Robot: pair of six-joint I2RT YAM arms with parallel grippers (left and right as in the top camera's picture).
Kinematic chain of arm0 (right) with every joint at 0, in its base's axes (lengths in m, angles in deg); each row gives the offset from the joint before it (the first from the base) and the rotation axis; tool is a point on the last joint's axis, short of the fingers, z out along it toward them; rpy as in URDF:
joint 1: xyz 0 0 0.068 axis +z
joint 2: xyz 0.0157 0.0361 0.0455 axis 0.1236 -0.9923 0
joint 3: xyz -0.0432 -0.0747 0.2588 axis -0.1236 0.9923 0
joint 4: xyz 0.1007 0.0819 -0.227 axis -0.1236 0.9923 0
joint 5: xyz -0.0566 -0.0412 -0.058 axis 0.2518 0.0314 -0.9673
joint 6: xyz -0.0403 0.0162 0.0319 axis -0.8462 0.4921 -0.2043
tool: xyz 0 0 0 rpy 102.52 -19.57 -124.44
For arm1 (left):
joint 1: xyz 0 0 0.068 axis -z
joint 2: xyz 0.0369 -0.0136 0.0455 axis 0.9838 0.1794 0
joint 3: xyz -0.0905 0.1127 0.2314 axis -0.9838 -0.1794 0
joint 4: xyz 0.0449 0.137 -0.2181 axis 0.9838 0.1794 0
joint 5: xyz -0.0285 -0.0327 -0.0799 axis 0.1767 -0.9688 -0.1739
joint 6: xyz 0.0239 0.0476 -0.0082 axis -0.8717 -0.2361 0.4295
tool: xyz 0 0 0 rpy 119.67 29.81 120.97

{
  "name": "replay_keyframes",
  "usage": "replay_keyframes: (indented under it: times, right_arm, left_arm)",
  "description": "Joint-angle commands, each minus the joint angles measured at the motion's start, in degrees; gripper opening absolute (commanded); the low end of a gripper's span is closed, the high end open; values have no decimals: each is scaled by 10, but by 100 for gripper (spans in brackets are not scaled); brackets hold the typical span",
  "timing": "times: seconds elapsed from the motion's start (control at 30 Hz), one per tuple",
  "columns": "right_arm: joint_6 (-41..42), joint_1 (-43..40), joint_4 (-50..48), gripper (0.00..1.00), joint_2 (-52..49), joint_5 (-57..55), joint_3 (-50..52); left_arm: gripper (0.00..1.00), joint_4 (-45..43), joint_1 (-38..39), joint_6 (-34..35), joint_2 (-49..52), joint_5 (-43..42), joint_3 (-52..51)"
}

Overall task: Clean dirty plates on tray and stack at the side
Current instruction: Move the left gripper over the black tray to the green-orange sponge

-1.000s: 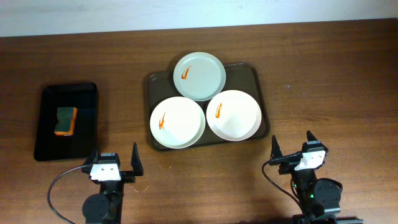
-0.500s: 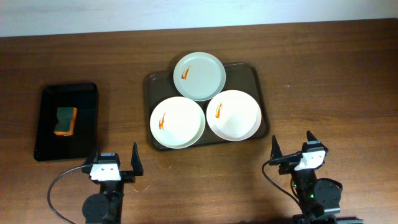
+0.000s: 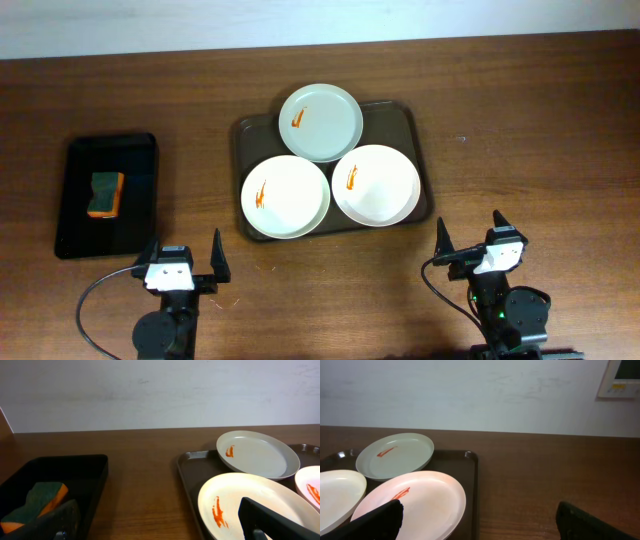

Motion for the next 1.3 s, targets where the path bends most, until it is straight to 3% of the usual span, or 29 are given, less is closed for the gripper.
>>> replay_keyframes:
  times: [0.0,0.07,0.1,0.17,0.2,0.23,0.37,0.47,0.57,0.67,0.73,0.8,0.9,1.07,1.27]
  right_arm:
    - [2,-4,3,98,0,-3,3]
    - [2,-4,3,98,0,-3,3]
    - [2,-4,3,98,0,-3,3]
    - [2,-4,3,98,0,-3,3]
    - [2,-4,3,98,0,-3,3]
    - [2,-4,3,98,0,-3,3]
    - [2,-4,3,98,0,-3,3]
    - [2,-4,3,98,0,-3,3]
    - [2,-4,3,98,0,-3,3]
    - [2,-4,3,98,0,-3,3]
    - [2,-4,3,98,0,-3,3]
    - [2,-4,3,98,0,-3,3]
    - [2,-4,3,98,0,-3,3]
    - [2,-4,3,98,0,-3,3]
    - [2,-4,3,98,0,-3,3]
  left_arm:
    - [99,2,-1,-11,-2,6,-2]
    - [99,-11,-1,0,-2,-23,-2]
    - [99,-17,-1,34,-2,-89,-2]
    - [99,-25,-1,110,-2,-282,-2]
    - [99,-60,-1,177,-2,-444,-2]
    - [99,-92,-1,210,-2,-519,-2]
    - [99,-271,-1,275,-2,-584,-2]
    - [99,-437,-1,280,-2,-574,0]
    - [99,-426,-1,263,-2,-504,29]
    - [99,-296,-1,202,-2,-449,84]
    - [99,-116,-1,128,13,-348,162]
    - [99,82,-1,74,71,-226,272]
    - [99,241,-1,26,200,-129,392]
    - [99,333,-1,24,408,-19,512]
    - [99,322,-1,23,551,-24,572]
